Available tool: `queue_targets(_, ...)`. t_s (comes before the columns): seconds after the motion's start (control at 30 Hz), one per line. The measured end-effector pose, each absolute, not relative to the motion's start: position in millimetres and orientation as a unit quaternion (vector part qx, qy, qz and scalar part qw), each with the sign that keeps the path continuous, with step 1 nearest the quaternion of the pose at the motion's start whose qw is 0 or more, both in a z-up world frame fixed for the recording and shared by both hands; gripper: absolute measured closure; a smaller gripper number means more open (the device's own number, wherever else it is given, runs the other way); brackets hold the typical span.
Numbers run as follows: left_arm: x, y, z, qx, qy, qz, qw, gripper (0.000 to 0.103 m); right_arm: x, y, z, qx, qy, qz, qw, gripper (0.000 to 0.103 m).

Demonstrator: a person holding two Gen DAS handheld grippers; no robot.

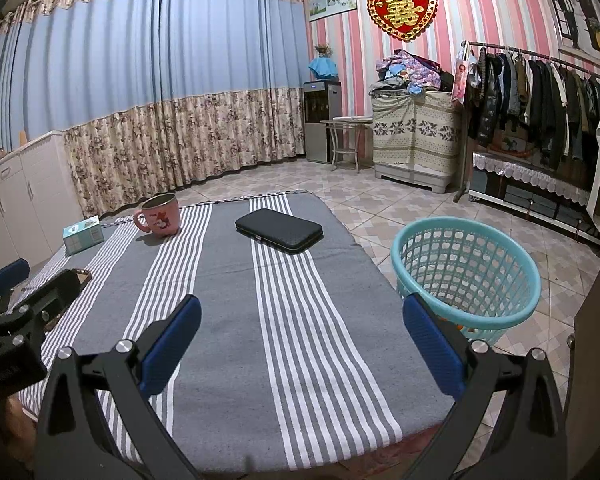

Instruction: Collect trash

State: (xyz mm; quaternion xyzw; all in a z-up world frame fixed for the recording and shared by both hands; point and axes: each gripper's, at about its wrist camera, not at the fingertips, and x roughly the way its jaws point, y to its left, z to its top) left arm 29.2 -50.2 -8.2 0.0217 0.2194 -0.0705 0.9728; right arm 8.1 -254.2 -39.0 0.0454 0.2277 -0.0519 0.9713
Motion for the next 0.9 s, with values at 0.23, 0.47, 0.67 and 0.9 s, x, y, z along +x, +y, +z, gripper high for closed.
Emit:
queue_targets(0.23, 28.4, -49.0, -8.8, 0.023, 0.217, -0.069, 0.974, 0.005, 8.8, -253.2, -39.9, 0.043, 0.228, -0.052, 0.971, 0.004)
queue_targets(0.47, 29.2, -48.0, -8.7, 0.024, 0.216, -0.068, 0.974, 0.005, 9.0, -253.0, -40.2, 0.044, 0.228, -0.052, 0.971, 0.004)
queue_targets(0.67, 28.2, -47.3, -8.2, 0.024, 0.215, -0.068, 0.974, 0.005, 9.1, -252.5, -40.0, 0.044, 0.228, -0.052, 0.971, 0.004)
queue_targets(0.9, 28.8, -45.5, -7.6, 0.025, 0.214, -0.068, 0.974, 0.005, 9.2, -251.8, -40.1, 0.043, 0.228, -0.052, 0.971, 0.004)
